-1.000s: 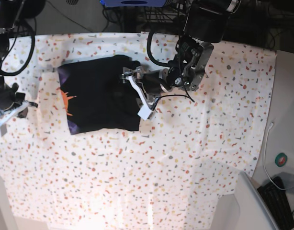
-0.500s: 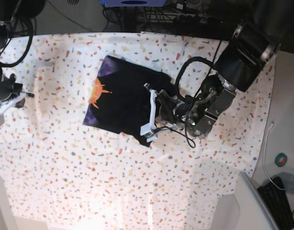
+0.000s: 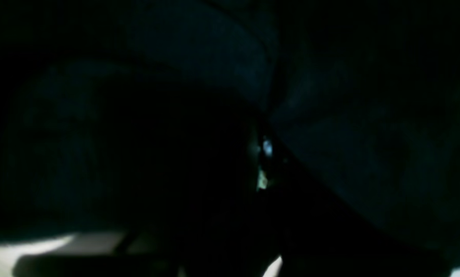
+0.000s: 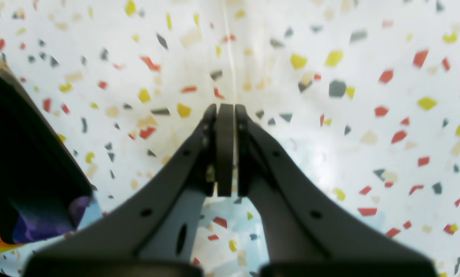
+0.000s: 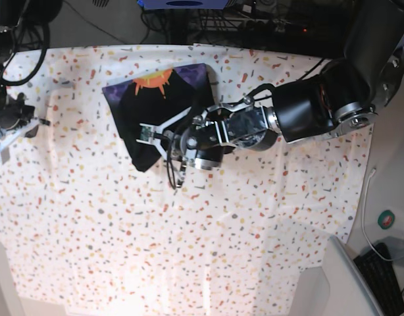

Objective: Layout the t-shirt on the table in an organized manner, then fold the t-shirt properly
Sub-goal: 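Pull the top layer with the left gripper to flip the bundle over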

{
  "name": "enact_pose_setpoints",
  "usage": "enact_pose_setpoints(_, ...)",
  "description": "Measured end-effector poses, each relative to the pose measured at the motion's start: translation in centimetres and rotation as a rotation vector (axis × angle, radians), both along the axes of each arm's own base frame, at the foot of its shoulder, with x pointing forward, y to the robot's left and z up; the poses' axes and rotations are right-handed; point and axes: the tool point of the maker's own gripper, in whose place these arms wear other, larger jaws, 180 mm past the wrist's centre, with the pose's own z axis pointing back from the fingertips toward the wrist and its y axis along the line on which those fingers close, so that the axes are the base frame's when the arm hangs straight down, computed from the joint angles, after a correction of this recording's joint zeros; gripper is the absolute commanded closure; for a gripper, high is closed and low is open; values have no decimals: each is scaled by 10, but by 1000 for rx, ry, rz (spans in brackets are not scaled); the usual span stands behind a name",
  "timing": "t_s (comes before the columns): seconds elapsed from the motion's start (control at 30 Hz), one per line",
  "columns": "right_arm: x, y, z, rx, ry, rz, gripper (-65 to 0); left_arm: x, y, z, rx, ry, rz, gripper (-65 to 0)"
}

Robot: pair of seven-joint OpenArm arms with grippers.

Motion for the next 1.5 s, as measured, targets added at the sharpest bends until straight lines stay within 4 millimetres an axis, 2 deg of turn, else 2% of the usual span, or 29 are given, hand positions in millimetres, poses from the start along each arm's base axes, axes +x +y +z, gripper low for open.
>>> enact_pose_setpoints(0.17, -7, 1, -8, 7, 24, -7, 0, -10, -36, 9, 4, -26, -152, 0)
enact_pose_setpoints(0.4, -13, 18, -16, 24, 51, 39, 0, -3, -54, 20, -2, -67, -179, 0)
enact_pose_setpoints(0.57, -14, 22, -18, 31, 50, 36, 0, -6, -61, 21, -14, -65, -186, 0)
enact_pose_setpoints(0.9, -13, 25, -18, 38, 48, 35, 0, -6, -59, 21, -9, -62, -185, 0)
enact_pose_setpoints(1.03, -13, 25, -18, 38, 48, 35, 0, -6, -60, 22, -10, -64, -186, -189)
enact_pose_setpoints(1.27, -13, 25, -18, 38, 47, 35, 0, -5, -61, 23, -12, -67, -186, -433)
enact_pose_setpoints(1.37, -13, 25, -18, 38, 47, 35, 0, -2, -66, 33, -30, -90, -201, -461)
enact_pose_setpoints(1.5, -10, 26, -17, 38, 43, 37, 0, 9, -82, 65, -142, -107, -167, -456)
